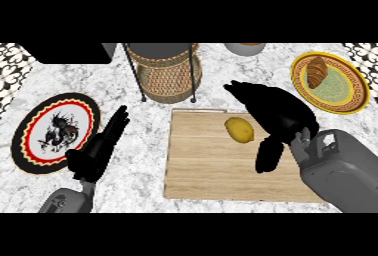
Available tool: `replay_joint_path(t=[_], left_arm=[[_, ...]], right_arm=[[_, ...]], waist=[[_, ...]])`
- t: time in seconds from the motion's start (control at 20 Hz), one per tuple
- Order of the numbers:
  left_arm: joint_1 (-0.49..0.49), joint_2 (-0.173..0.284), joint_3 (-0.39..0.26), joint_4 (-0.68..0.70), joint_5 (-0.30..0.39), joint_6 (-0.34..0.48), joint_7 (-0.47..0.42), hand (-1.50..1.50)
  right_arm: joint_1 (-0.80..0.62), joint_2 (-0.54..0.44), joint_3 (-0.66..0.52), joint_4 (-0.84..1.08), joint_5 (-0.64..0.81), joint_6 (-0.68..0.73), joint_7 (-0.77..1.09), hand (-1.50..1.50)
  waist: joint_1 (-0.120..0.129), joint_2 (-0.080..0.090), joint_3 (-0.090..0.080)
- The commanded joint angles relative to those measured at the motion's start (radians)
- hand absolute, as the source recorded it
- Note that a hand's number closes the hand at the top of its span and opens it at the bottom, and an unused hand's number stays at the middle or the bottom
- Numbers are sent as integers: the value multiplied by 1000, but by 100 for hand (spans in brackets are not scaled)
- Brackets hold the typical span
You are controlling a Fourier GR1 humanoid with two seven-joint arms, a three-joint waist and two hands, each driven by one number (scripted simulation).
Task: Pick the lemon from the tray and place it in the tiered basket
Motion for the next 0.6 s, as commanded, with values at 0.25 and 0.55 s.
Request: replay_joint_path(t=[0.25,0.55], left_arm=[[-17,-36,33,22,-52,-21,13,0],[2,-32,76,-23,-43,-76,35,0]], right_arm=[[98,100,-32,128,164,36,-45,-150],[149,188,-30,219,306,-19,-163,-150]], waist=[[2,2,0],[5,2,0]])
